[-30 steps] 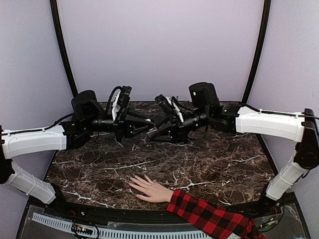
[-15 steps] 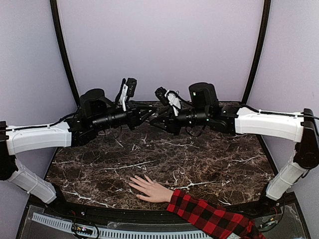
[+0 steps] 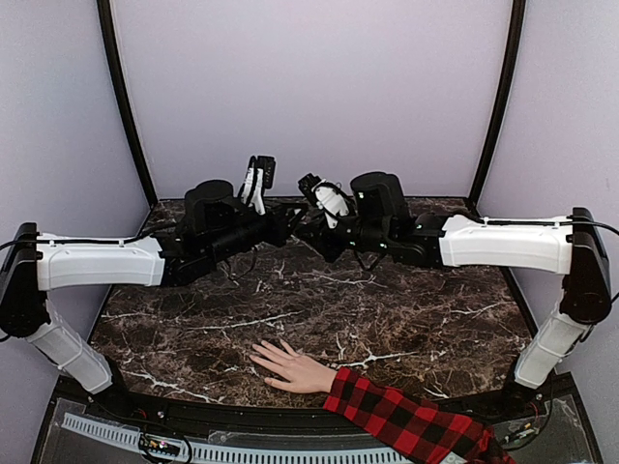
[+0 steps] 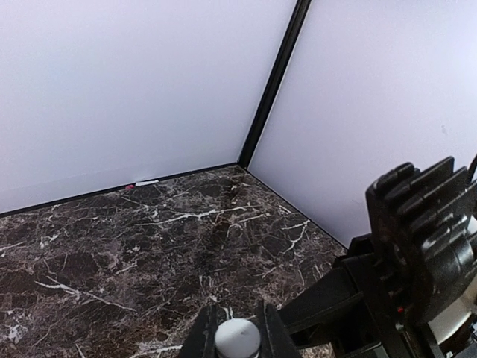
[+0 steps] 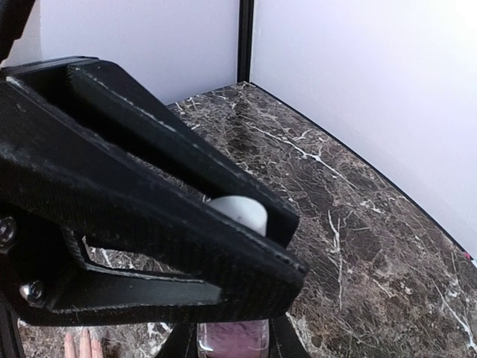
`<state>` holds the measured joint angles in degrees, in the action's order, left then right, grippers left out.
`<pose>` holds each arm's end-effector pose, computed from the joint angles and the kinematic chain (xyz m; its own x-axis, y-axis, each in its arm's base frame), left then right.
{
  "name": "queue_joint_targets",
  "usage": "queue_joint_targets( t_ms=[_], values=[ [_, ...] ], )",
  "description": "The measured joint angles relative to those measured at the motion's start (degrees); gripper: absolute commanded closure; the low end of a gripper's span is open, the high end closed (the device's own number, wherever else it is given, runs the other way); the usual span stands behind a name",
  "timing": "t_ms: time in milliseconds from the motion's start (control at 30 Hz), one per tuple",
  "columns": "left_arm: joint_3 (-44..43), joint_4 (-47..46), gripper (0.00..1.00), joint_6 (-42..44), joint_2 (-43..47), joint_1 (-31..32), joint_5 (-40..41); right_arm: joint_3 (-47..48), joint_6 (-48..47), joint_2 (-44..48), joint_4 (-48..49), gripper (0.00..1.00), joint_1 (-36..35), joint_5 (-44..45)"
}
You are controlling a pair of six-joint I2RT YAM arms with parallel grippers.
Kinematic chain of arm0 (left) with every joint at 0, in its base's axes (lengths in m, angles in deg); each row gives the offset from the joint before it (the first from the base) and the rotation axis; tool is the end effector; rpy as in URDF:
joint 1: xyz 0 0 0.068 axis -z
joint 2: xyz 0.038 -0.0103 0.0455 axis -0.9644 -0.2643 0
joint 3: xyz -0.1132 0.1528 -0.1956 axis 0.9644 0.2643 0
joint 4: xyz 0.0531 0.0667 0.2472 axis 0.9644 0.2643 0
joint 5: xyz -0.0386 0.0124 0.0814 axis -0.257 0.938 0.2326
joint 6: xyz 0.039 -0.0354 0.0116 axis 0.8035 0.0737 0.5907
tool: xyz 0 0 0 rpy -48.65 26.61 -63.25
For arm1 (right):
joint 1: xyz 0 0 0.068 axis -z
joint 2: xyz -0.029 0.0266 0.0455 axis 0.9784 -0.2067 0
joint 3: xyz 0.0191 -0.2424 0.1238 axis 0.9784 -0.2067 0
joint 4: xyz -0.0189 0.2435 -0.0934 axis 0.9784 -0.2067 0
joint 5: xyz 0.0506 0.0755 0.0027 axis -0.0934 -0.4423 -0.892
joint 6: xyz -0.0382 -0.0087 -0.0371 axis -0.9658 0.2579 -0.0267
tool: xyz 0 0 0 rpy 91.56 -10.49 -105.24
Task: Paint the nails
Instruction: Unscrew the cap of the nail polish bottle.
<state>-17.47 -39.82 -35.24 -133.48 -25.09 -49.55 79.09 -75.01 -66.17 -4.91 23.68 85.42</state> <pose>0.2308 -0.2681 0.3142 -0.2238 -0.2203 -0.9494 0.6904 0.6517 -0.3140 0.2277 0.3192 0.3028 -0.1687 -0.2761 -0.9462 -0.8285 0.5598 -0.0156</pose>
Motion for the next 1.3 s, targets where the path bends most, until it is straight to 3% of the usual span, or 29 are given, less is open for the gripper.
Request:
queue_joint_targets(
  t_ms=[400, 833, 1100, 1300],
  values=[
    [-2.62, 1.6, 0.99, -2.97, -3.78, 0.87, 6.75, 0.02, 0.33, -2.32, 0.87, 1.0, -0.52, 7.28],
    [-2.45, 6.01, 0.44, 0.7, 2.36, 0.66, 6.21, -0.33, -0.04, -1.53, 2.75, 0.99, -1.07, 6.64],
    [-0.24, 6.67, 0.29, 2.64, 9.2, -1.79, 0.87, -2.82, -0.04, 1.51, 2.73, 0.99, -0.37, 2.03],
    [2.51, 7.8, 0.25, 4.39, 13.2, -4.81, -6.19, -4.0, -0.02, 3.65, 2.8, 0.99, 1.66, -9.49]
  ],
)
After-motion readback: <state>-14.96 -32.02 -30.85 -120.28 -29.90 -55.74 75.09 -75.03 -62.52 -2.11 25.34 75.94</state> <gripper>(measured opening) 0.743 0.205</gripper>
